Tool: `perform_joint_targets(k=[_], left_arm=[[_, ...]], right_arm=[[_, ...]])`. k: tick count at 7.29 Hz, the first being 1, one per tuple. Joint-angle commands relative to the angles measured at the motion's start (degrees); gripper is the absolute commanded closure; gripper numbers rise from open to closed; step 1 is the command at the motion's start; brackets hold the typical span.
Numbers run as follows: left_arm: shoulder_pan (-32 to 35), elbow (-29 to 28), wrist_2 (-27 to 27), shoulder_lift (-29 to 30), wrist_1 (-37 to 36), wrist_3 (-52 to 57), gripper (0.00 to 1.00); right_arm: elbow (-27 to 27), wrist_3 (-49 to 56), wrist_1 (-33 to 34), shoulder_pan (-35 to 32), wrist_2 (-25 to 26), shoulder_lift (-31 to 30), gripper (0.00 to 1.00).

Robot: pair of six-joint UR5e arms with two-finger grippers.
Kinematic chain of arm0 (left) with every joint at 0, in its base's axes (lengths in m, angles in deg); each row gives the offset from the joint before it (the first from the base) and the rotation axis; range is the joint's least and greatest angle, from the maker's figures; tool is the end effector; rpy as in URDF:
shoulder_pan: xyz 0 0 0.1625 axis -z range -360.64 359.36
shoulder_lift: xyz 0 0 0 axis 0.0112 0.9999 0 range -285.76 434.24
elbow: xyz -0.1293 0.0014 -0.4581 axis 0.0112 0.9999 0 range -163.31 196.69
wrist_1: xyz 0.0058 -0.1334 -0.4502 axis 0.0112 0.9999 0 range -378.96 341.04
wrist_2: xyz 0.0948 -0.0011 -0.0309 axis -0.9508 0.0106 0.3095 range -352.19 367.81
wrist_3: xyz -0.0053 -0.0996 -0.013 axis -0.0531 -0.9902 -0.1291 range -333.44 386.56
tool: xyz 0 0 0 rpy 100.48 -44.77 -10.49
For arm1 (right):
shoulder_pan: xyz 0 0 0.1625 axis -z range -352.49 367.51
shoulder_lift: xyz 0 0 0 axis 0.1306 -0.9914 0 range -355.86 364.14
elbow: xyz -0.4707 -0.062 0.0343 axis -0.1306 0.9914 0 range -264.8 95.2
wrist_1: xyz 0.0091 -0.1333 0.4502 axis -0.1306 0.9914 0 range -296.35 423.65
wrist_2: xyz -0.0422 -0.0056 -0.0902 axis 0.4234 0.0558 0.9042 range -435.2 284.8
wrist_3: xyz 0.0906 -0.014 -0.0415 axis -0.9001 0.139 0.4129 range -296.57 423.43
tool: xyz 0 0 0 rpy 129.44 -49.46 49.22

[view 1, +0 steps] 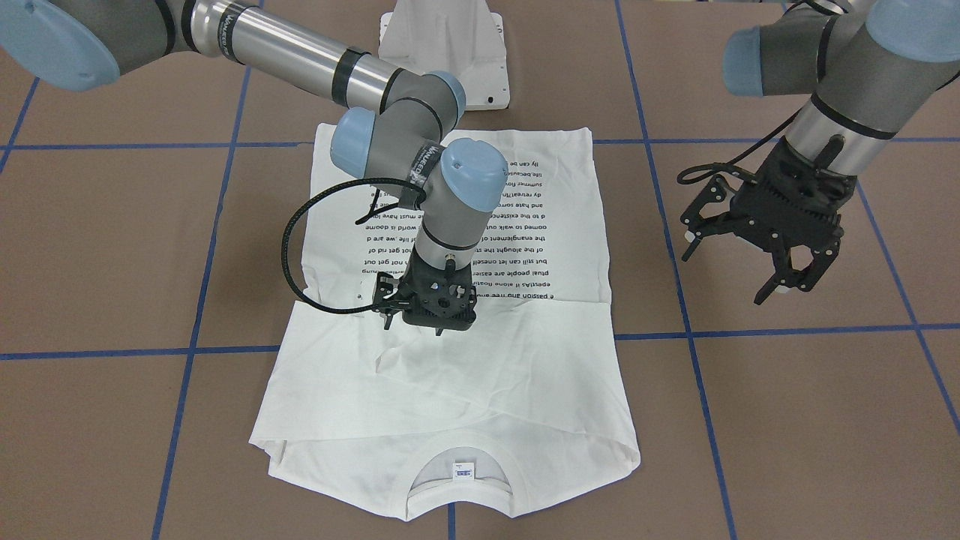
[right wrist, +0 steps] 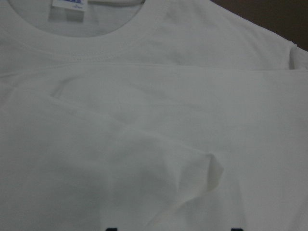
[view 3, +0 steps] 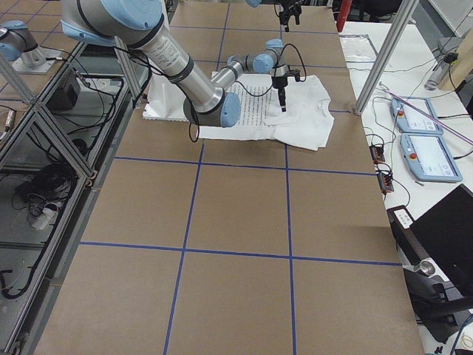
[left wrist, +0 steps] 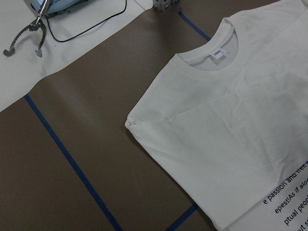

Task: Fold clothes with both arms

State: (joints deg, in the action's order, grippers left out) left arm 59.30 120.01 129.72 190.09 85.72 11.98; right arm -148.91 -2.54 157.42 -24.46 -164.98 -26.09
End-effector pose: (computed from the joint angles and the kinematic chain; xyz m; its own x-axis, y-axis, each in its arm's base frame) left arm 0.2733 -0.6325 0.2763 0.5784 0.6405 -0.5051 -0.1549 0.6942 0.7030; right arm -0.7112 -0.6015 0.1880 0.8865 0.0732 0.4569 -0.1863 0.9603 0.2075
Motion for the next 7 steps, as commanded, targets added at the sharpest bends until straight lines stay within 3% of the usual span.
perform_joint_targets(k=[1, 5, 6, 7], left_arm=[[-0.09, 0.13, -0.01, -0.62, 0.09, -0.01, 0.0], [-0.09, 0.48, -0.01, -0.88, 0.09, -0.01, 0.0], [-0.09, 0.57, -0.01, -1.23, 0.18, -0.01, 0.0], [-0.09, 0.57, -0.01, -1.24, 0.09, -0.01, 0.0]], right_arm=[[1.09, -0.21, -0.08, 0.5, 1.61, -0.01, 0.23], [1.1, -0.12, -1.57, 1.21, 2.5, -1.76, 0.26], [1.1, -0.3, -1.57, 1.3, 2.68, -1.76, 0.41], [0.92, -0.56, -1.57, 1.3, 2.68, -1.5, 0.78]])
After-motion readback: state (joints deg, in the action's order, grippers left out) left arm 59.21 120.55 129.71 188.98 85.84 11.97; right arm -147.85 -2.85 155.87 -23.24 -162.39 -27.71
